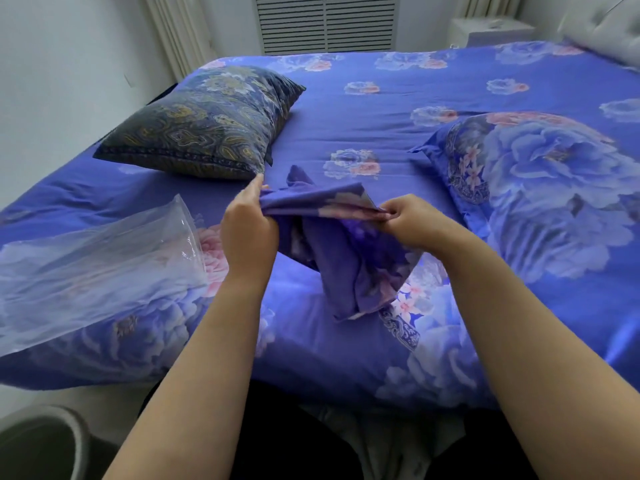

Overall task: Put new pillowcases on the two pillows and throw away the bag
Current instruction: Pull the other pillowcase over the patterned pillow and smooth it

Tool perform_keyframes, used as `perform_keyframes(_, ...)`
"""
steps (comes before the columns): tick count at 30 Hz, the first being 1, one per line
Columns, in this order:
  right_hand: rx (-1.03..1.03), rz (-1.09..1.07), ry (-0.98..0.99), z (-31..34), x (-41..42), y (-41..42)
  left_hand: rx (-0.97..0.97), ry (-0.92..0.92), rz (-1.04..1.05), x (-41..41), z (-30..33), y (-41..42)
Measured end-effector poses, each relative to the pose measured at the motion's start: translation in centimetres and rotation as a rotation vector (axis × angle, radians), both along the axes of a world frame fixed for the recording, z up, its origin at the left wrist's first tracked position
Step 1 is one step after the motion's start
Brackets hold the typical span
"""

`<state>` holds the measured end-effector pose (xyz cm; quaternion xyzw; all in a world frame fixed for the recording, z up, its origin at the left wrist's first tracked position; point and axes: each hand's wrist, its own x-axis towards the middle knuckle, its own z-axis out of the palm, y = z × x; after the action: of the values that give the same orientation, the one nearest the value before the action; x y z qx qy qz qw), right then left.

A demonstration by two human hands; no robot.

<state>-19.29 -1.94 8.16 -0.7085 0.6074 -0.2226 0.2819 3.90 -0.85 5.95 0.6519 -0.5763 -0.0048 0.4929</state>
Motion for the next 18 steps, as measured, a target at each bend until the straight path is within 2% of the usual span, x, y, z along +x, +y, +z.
perform_keyframes(1,-0.016,-0.042,-0.092,-0.1,-0.4,-0.3,-0.004,0.095,0.021,0.2,0.2,-0.1)
perform_keyframes(5,0.079,-0.115,-0.63,-0.6,-0.8,-0.1,0.131,0.779,-0.139,0.6,0.9,-1.3)
perform_keyframes(6,0.123,-0.092,-0.775,-0.1,-0.7,0.3,0.163,0.846,-0.16,0.7,1.2,-1.4)
perform_keyframes(7,0.18,-0.041,-0.884,0.4,-0.9,0.6,0.182,0.825,-0.167,1.1,1.5,-1.4)
perform_keyframes(8,0.245,0.037,-0.894,1.0,-1.5,1.0,0.199,0.738,-0.166,1.7,2.0,-1.2)
perform_keyframes(9,0.315,0.134,-0.782,1.6,-2.5,1.2,0.217,0.612,-0.19,2.4,2.6,-0.7)
perform_keyframes(10,0.384,0.237,-0.583,2.2,-3.6,1.4,0.26,0.485,-0.248,3.5,2.9,-0.2)
perform_keyframes(12,0.503,0.309,-0.121,2.9,-5.3,1.2,0.511,0.26,-0.454,5.6,3.5,0.6)
perform_keyframes(13,0.523,0.258,0.071,3.0,-5.7,0.8,0.695,0.127,-0.516,6.4,3.7,0.9)
perform_keyframes(15,0.411,0.119,0.407,2.8,-5.9,-0.5,1.006,-0.134,-0.489,7.7,3.7,1.2)
perform_keyframes(16,0.322,0.035,0.525,2.6,-5.9,-1.2,1.085,-0.199,-0.479,8.2,3.6,1.2)
perform_keyframes(18,0.147,-0.179,0.611,1.9,-5.9,-2.4,1.068,-0.177,-0.484,8.8,3.4,0.9)
